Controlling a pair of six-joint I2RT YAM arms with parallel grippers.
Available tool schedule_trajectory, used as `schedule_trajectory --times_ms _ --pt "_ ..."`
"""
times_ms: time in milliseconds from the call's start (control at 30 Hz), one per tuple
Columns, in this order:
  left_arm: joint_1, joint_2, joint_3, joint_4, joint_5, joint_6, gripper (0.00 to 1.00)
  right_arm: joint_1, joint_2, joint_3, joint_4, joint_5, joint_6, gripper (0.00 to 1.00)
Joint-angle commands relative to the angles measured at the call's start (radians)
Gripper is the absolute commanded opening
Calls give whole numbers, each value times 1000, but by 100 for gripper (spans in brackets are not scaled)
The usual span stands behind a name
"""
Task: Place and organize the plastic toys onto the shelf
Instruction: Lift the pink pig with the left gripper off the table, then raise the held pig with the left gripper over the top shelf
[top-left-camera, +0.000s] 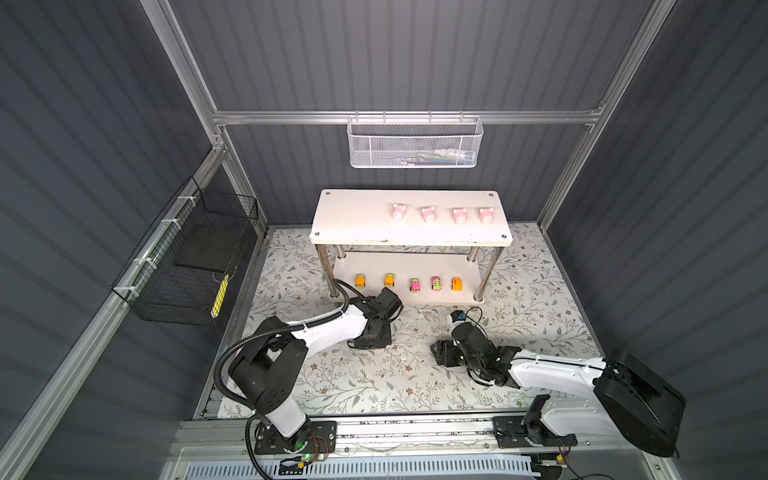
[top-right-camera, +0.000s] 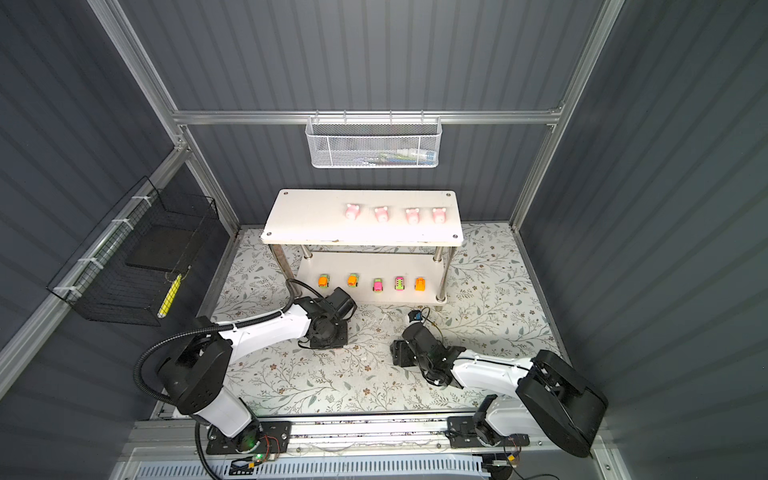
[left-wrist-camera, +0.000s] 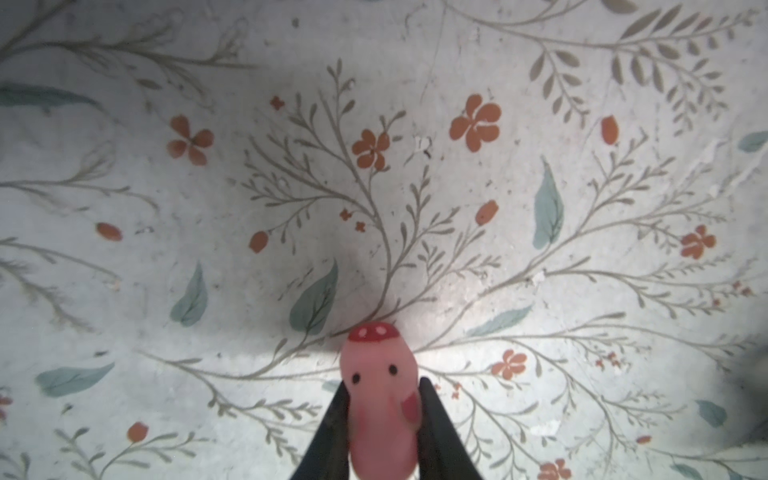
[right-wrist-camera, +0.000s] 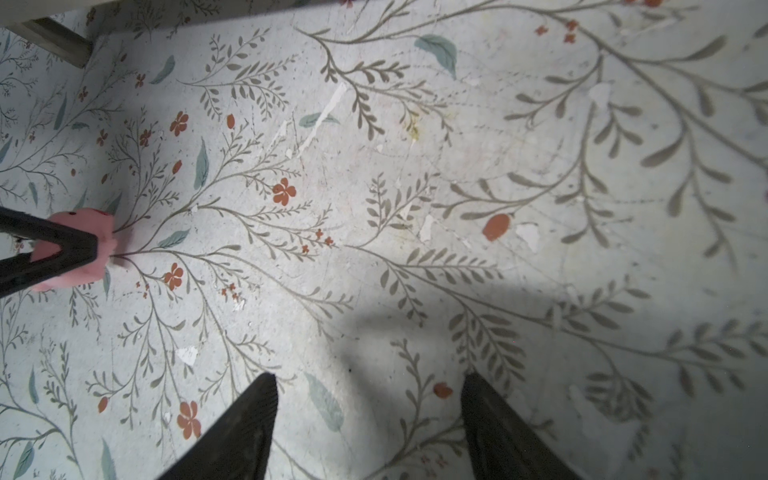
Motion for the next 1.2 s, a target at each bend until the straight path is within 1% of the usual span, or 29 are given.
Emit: schedule_trajectory --times_ms 0,100,233,367,433,567,733,900,1033,1167 --pt "-4 -73 44 -125 2 45 26 -5 8 19 2 -2 2 72" --pt "-4 -138 80 -215 24 71 25 -5 6 21 2 -2 3 72" --pt "-4 -223 183 -402 3 125 27 -5 6 24 -2 -3 3 72" --pt "-4 -282 344 -535 -17 170 27 -5 25 35 -2 -8 1 72" --pt "-4 -283 468 -598 -29 201 27 -5 40 44 2 -17 0 72" --pt "-3 -226 689 -705 -53 284 27 -4 60 57 16 -32 -5 72" --pt "-1 -98 1005 -804 -103 379 27 -3 64 63 24 -43 -6 72" --pt "22 -14 1175 -780 -118 456 27 -3 60 49 41 -50 -3 72" --pt "88 54 1300 -762 -99 514 27 -3 59 50 42 -54 -8 72" --pt "154 86 1371 -724 -78 549 27 -3 63 45 46 -54 -4 72"
